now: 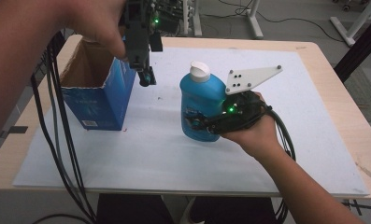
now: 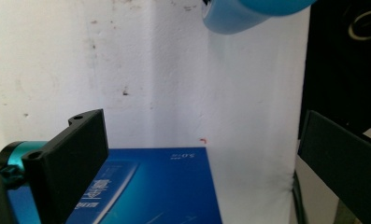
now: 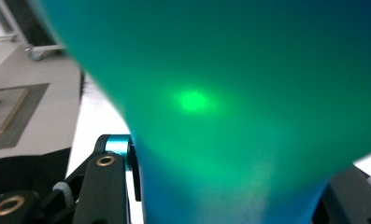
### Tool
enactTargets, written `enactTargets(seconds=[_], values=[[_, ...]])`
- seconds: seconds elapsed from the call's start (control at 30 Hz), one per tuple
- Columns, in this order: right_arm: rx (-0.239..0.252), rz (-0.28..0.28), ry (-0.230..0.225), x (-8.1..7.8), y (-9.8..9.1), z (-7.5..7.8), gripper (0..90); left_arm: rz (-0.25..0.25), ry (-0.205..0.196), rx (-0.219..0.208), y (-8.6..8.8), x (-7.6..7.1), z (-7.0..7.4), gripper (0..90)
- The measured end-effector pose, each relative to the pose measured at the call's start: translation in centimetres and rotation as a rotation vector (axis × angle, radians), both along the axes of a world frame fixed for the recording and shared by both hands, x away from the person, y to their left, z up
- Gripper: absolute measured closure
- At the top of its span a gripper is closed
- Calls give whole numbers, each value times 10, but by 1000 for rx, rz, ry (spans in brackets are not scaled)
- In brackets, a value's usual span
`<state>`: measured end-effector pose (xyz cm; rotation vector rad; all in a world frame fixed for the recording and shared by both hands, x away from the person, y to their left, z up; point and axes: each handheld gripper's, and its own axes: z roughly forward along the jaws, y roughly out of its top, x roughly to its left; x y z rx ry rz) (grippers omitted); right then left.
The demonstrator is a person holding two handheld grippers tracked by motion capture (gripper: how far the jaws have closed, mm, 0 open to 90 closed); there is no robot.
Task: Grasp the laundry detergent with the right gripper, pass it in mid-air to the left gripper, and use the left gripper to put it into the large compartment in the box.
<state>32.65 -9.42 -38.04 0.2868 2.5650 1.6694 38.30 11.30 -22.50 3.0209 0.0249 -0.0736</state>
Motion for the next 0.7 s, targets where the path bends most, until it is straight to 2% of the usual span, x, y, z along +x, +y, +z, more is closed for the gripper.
enactTargets(seconds=[0.03,0.13,0.27,0.43,0.7], values=[[-4,38,3,2,1,2,464,11,8,0,-1,-3,1,17],[-10,98,10,4,4,3,464,12,19,2,-3,-5,2,17],[-20,159,23,5,11,1,464,12,38,5,-10,-14,2,17],[-5,203,33,8,17,-3,463,-8,56,7,-18,-23,2,17],[8,245,34,12,26,-1,463,-24,52,19,-28,-31,-2,17]])
